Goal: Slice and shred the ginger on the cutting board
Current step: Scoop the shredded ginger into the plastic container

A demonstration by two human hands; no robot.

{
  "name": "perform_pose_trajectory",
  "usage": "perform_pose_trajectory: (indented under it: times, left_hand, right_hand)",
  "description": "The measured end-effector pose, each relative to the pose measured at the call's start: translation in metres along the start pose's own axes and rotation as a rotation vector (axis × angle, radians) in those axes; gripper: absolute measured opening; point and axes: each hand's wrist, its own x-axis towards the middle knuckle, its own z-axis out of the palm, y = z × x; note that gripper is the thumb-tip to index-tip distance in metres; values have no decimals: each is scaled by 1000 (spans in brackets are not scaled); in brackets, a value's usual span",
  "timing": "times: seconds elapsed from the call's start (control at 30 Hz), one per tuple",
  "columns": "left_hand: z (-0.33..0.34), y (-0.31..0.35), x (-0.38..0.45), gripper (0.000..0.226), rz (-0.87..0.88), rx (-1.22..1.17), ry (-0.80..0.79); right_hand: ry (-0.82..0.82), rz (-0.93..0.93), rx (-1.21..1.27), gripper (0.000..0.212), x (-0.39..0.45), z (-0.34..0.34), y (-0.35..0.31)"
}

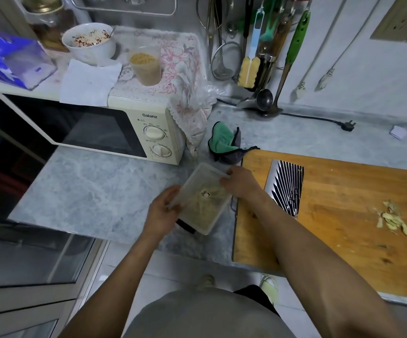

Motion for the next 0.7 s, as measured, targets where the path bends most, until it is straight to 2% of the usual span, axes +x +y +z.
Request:
perform_pose_trajectory:
  times: [0.1, 0.2, 0.27, 0.37, 0.43, 0.47, 0.53, 0.63, 0.67, 0.7]
  left_hand:
    - [-14, -5, 1, 41, -70, 21, 135]
    - [-16, -1, -3, 42, -132, 44, 186]
    - [-13, 3, -12, 46, -182, 7, 256]
    - [-9, 1, -28, 56, -348, -157, 322]
    - [-3, -4, -36, 63, -504, -272, 287]
    - [0, -6, -40, 61, -569, -326, 253]
    - [5, -8, -45, 43, -603, -397, 213]
    - [9, -3, -49, 11, -538, -390, 256]
    - [10, 0, -50, 5, -518, -379, 276]
    - [11, 0, -50, 9, -501, -359, 293]
  right_hand:
    - [-88, 68, 133, 13, -8, 9, 10]
    - [-6, 92, 258, 30, -16, 18, 14]
    - [68, 87, 314, 29, -20, 24, 13]
    - [195, 20, 292, 31, -27, 34, 7]
    - [274, -17, 251, 37, -29, 42, 7]
    - [287, -17, 269, 28, -30, 43, 7]
    - [253, 21, 326, 5, -30, 44, 11]
    - [229, -22, 264, 12, -31, 45, 15]
    - [243, -38, 234, 13, -33, 46, 13]
    - [255, -46, 202, 13, -35, 47, 12]
